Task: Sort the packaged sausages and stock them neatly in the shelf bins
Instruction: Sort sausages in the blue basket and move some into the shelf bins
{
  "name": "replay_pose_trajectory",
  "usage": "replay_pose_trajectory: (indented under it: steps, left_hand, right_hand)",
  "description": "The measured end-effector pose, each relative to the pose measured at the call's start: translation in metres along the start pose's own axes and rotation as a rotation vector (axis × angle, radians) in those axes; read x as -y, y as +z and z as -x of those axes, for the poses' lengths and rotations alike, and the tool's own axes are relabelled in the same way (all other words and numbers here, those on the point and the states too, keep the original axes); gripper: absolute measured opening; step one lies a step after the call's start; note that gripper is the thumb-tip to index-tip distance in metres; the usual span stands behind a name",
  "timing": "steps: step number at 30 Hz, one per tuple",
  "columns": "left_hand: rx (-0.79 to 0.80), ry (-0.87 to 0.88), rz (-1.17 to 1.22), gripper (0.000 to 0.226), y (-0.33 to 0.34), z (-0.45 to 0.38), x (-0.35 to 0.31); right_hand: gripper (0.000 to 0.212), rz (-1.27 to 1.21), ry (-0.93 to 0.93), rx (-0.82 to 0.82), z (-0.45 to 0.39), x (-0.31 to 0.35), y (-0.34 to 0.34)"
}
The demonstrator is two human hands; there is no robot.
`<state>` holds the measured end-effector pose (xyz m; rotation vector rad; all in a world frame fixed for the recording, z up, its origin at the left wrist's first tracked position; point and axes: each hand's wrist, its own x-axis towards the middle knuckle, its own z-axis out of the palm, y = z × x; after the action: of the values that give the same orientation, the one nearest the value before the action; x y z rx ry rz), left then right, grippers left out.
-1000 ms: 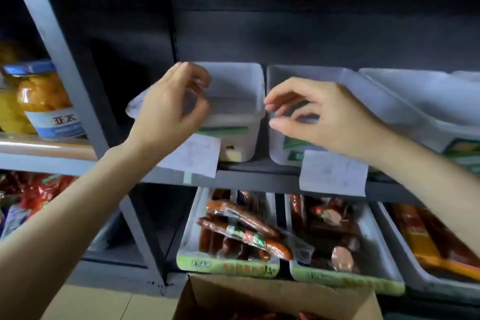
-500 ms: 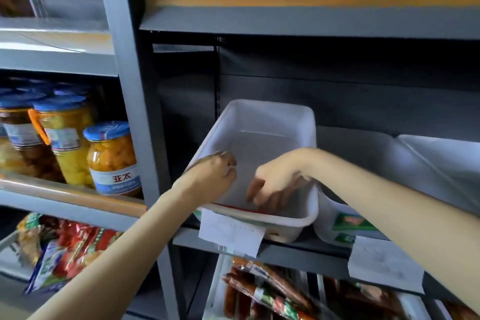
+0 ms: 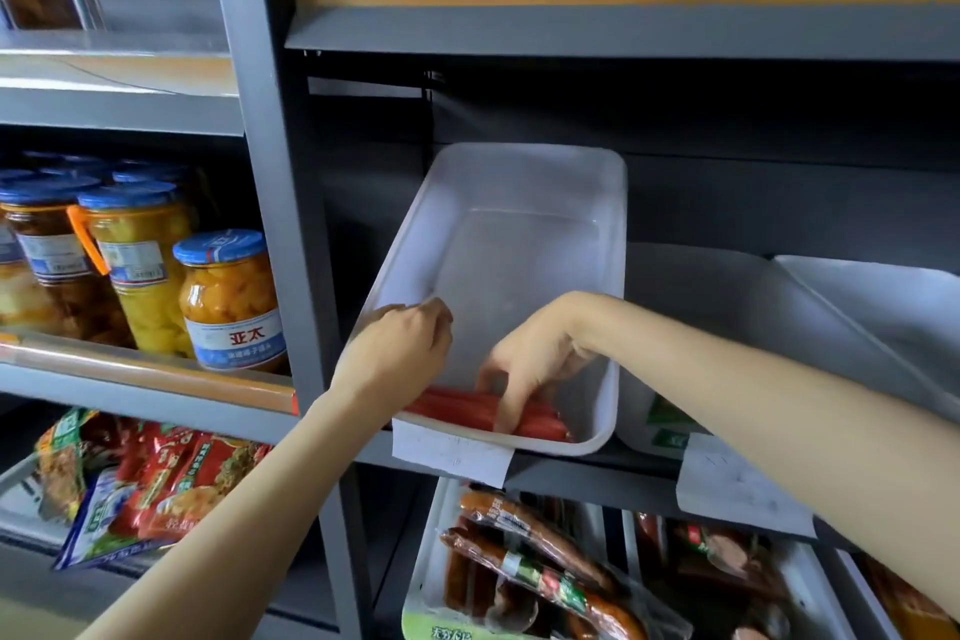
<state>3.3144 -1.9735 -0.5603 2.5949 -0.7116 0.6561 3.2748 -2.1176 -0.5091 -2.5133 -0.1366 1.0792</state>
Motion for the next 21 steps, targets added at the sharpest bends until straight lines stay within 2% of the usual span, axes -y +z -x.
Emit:
replay_pose_trajectory:
  steps: [3, 7, 10, 13, 17, 21]
  left_hand:
    - [-0.056, -0.081, 0.18, 0.028, -0.006, 0.003, -0.005]
    - [-0.151, -0.169, 0.395, 0.029, -0.014, -0.003, -0.015]
    - [-0.112, -0.119, 0.287, 0.026, -0.015, -0.013, -0.018]
    - [-0.029, -0.04, 0.161, 0.026, -0.017, -0.017, -0.02]
    - [-0.132, 0.022, 0.129, 0.026, -0.021, -0.006, -0.029]
    - [-0.117, 0.294, 0.033, 0.052, -0.007, 0.018, -0.043]
  right_hand:
    - [0.015, 0.035, 0.048, -0.098, 0.006, 0.013, 0.0]
    - [0.006, 0.249, 0.157, -0.253, 0.047, 0.031, -0.025]
    - [0.008, 0.329, 0.193, -0.427, 0.091, 0.026, -0.034]
    - [0.007, 0.281, 0.168, -0.57, 0.12, 0.005, -0.026]
    - [0.005, 0.155, 0.144, -0.61, 0.137, -0.02, -0.009]
    - [0.005, 0.109, 0.144, -0.636, 0.149, -0.034, 0.007]
